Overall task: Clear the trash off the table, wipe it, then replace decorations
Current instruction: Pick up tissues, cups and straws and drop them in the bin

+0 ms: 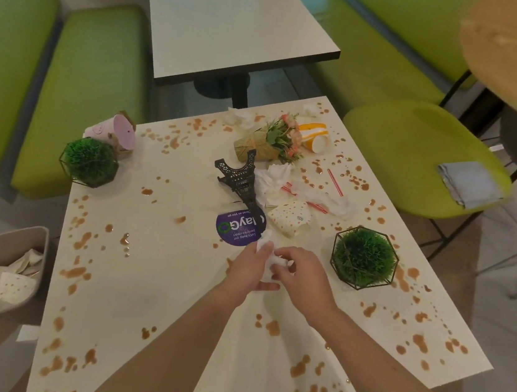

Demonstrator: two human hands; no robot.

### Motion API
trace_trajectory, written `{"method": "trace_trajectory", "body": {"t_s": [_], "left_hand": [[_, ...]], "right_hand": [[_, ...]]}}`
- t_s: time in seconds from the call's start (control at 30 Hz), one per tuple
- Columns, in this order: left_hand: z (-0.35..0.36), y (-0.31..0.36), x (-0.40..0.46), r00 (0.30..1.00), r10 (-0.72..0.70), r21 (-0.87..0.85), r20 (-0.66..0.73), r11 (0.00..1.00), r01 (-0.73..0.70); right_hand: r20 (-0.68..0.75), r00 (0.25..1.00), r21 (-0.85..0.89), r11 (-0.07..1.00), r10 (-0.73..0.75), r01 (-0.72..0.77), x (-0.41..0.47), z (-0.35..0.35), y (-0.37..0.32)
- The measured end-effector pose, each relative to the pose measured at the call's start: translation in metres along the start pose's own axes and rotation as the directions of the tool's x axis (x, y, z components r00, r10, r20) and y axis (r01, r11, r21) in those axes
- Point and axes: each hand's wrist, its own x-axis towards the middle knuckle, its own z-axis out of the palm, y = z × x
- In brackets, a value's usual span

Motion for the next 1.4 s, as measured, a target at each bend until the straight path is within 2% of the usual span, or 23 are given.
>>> {"method": "trace_trajectory", "body": {"t_s": [0.1, 0.23, 0.4, 0.53, 0.63, 0.8, 0.9, 1.0, 1.07, 1.23, 1.4], "left_hand": [[0.002, -0.002, 0.006, 0.998, 0.048, 0.045, -0.044, 0.998, -0.046], [0.0, -0.005, 0.009, 0.981, 0.108, 0.25, -0.162, 0.966, -0.065], [-0.008, -0.011, 0.011, 0.973, 0.147, 0.267, -0.176, 0.959, -0.097], [-0.016, -0.01, 0.009, 0.978, 0.106, 0.212, -0.18, 0.975, -0.067], [-0.022, -0.007, 0.009, 0.971, 0.094, 0.234, -0.222, 0.971, -0.04], [-0.04, -0.003, 0.009, 0.963, 0.044, 0.266, -0.265, 0.964, 0.029], [-0.053, -0.003, 0.006, 0.952, 0.072, 0.184, -0.297, 0.983, -0.017], [-0.072, -0.004, 0.0, 0.936, 0.079, 0.091, -0.342, 0.995, -0.051], [-0.094, -0.008, -0.003, 0.923, 0.102, 0.105, -0.372, 0.992, -0.068], [-0.156, -0.009, -0.016, 0.89, 0.118, 0.062, -0.441, 0.993, -0.101], [-0.229, -0.007, -0.038, 0.88, 0.045, -0.042, -0.473, 0.996, -0.074]], "right_hand": [[-0.044, 0.999, 0.015, 1.0, 0.013, -0.012, -0.003, -0.002, 0.007], [-0.089, 0.995, -0.132, 0.99, 0.039, -0.051, -0.005, -0.012, 0.022], [0.109, 0.989, -0.377, 0.925, 0.098, -0.05, -0.006, -0.006, 0.028], [0.198, 0.977, -0.464, 0.886, 0.075, 0.026, -0.01, 0.006, 0.026], [0.224, 0.973, -0.495, 0.867, 0.059, 0.061, -0.012, 0.014, 0.031], [0.149, 0.982, -0.382, 0.923, 0.119, -0.054, -0.005, 0.02, 0.031], [0.108, 0.979, -0.088, 0.982, 0.174, -0.165, 0.005, 0.025, 0.001], [0.106, 0.982, 0.151, 0.974, 0.156, -0.171, 0.011, 0.037, -0.037], [0.111, 0.989, 0.179, 0.977, 0.097, -0.116, 0.015, 0.05, -0.062], [0.109, 0.99, 0.21, 0.971, 0.092, -0.114, 0.025, 0.091, -0.116], [0.098, 0.994, 0.213, 0.975, 0.046, -0.066, 0.023, 0.143, -0.171]]}}
